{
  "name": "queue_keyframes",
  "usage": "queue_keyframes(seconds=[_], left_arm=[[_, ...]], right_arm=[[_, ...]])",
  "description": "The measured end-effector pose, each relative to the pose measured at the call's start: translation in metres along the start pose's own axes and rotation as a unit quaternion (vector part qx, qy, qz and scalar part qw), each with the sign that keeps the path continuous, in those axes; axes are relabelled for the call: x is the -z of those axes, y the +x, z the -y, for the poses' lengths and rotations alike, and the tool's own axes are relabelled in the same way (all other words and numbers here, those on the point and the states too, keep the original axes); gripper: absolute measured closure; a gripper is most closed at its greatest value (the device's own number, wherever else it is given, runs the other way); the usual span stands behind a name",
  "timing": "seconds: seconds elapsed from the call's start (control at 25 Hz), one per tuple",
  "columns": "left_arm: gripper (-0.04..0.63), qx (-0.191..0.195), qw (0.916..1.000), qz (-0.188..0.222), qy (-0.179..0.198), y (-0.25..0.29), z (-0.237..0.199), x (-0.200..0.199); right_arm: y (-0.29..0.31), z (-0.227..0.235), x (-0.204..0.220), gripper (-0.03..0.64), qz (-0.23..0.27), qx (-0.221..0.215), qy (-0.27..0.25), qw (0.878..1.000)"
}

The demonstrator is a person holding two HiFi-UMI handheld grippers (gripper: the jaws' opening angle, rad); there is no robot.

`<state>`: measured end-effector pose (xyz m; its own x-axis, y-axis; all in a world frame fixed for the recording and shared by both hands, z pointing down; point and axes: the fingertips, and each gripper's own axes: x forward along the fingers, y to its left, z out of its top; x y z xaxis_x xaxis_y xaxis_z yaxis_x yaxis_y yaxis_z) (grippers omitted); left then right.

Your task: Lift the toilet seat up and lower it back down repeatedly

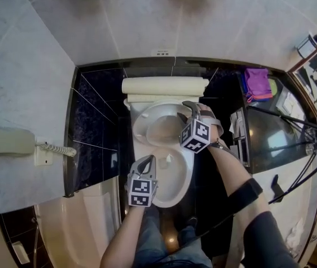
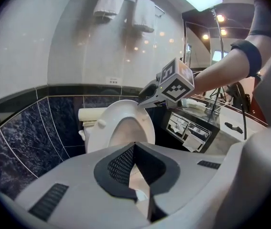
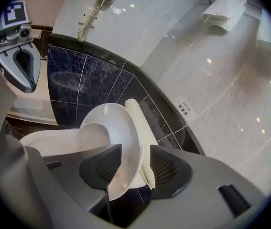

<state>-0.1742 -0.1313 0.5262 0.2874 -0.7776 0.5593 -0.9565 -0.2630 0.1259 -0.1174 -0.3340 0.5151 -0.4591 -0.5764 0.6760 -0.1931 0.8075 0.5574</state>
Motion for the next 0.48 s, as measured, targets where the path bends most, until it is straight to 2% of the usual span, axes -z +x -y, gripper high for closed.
queue_keyframes(seconds=[0.16,0.28,0.48], left_arm=[[0.597,-0.001,1.0,0.001,-0.007,0.005,-0.006,0.005],[0.597,-0.004,0.9999,0.0,-0.014,0.006,-0.011,0.009],[0.597,-0.009,0.9997,-0.002,-0.023,0.004,-0.019,0.017]], right_arm=[[0.021,0.005,0.0,0.44,-0.011,0.005,-0.019,1.0],[0.03,0.003,0.0,0.536,-0.021,0.003,-0.041,0.999],[0.03,0.003,0.0,0.531,-0.023,0.013,-0.047,0.999]])
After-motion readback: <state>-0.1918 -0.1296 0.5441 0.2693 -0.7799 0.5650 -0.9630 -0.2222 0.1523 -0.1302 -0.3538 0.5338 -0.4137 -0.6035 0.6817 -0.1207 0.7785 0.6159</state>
